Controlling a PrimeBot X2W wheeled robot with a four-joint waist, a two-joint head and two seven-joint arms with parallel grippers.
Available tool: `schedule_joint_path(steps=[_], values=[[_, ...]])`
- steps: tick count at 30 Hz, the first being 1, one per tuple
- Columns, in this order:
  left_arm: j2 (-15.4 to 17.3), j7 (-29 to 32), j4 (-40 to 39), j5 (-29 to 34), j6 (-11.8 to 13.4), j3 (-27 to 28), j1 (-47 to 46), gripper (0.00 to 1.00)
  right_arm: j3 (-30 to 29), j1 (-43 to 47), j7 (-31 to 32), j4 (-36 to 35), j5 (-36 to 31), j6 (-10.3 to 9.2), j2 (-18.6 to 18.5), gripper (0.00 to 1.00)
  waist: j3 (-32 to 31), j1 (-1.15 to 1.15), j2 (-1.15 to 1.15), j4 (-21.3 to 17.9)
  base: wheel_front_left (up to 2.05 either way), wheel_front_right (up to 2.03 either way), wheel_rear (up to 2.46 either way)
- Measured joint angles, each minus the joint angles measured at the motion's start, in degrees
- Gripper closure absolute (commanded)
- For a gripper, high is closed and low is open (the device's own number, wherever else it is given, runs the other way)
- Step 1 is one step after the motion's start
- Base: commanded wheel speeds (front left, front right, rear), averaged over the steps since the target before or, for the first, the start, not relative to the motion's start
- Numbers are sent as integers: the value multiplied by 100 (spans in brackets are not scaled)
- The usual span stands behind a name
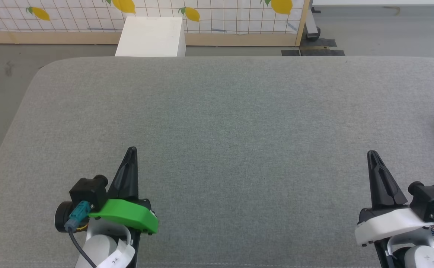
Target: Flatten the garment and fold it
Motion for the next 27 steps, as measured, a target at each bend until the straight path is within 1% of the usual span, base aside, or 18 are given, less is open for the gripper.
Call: schedule_joint_path(steps=[27], values=[[0,327,-240,301,121,60,192,100,93,0,229,-45,-151,0,4,100,-64,0,0,13,0,0,0]])
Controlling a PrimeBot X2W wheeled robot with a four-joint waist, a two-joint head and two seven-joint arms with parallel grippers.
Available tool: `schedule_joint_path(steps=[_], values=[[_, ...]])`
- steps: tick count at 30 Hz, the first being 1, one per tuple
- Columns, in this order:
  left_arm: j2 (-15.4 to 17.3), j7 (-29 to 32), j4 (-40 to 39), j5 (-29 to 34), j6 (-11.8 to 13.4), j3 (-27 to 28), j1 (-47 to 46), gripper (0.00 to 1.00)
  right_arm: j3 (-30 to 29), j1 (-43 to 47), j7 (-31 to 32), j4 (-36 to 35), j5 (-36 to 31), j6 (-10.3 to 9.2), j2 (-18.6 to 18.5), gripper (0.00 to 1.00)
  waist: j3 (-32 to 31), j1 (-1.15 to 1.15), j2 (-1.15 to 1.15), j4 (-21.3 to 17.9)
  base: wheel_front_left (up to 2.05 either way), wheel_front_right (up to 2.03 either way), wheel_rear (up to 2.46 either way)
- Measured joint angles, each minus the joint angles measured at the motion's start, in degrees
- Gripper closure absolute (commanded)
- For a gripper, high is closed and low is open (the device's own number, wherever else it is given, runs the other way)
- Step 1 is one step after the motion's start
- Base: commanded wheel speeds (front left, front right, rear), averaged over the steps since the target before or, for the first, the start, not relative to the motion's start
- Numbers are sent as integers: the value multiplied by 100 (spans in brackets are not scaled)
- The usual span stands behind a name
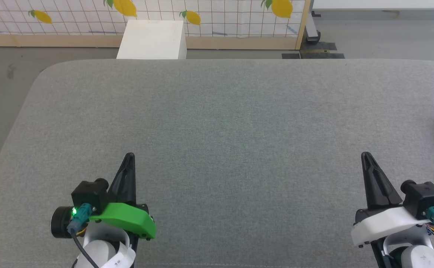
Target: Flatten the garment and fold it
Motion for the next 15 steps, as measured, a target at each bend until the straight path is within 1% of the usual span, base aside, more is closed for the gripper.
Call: schedule_joint_path(steps=[15], values=[[0,166,-153,143,74,44,95,100,60,2,119,-34,-65,0,3,100,-36,0,0,7,0,0,0]])
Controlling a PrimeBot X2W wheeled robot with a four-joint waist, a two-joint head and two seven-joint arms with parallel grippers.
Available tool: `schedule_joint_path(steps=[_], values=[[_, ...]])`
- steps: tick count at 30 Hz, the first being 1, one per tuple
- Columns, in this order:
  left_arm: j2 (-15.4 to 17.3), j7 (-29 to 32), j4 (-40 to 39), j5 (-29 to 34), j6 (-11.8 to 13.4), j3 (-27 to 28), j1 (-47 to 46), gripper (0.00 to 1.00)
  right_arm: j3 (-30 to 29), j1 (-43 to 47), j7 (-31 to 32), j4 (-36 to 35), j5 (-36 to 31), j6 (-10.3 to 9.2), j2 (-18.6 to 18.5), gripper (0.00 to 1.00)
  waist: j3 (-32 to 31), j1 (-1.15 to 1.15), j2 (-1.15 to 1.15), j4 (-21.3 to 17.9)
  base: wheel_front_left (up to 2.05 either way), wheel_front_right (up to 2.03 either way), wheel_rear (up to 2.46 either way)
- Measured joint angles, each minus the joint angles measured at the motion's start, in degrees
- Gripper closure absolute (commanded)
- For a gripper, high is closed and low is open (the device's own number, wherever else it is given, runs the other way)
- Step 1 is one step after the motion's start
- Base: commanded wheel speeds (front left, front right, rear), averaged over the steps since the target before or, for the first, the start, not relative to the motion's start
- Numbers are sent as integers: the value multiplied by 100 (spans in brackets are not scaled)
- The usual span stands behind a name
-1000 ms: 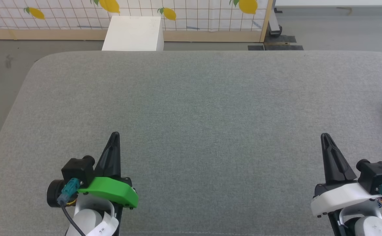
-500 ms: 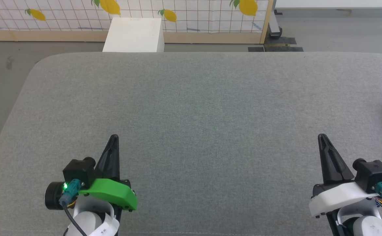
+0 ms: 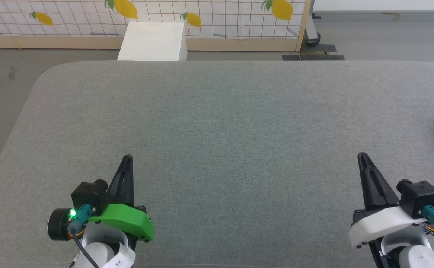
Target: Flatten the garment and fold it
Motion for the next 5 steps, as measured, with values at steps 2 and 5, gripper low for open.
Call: schedule_joint_path(steps=[2,5], values=[[0,35,-16,8,1,7,5,100,8,0,5,-5,-23,0,1,100,-5,0,0,1,0,0,0],[0,56,-48,32,10,13,24,100,18,1,48,-14,-33,0,2,100,-12,0,0,2,0,0,0]])
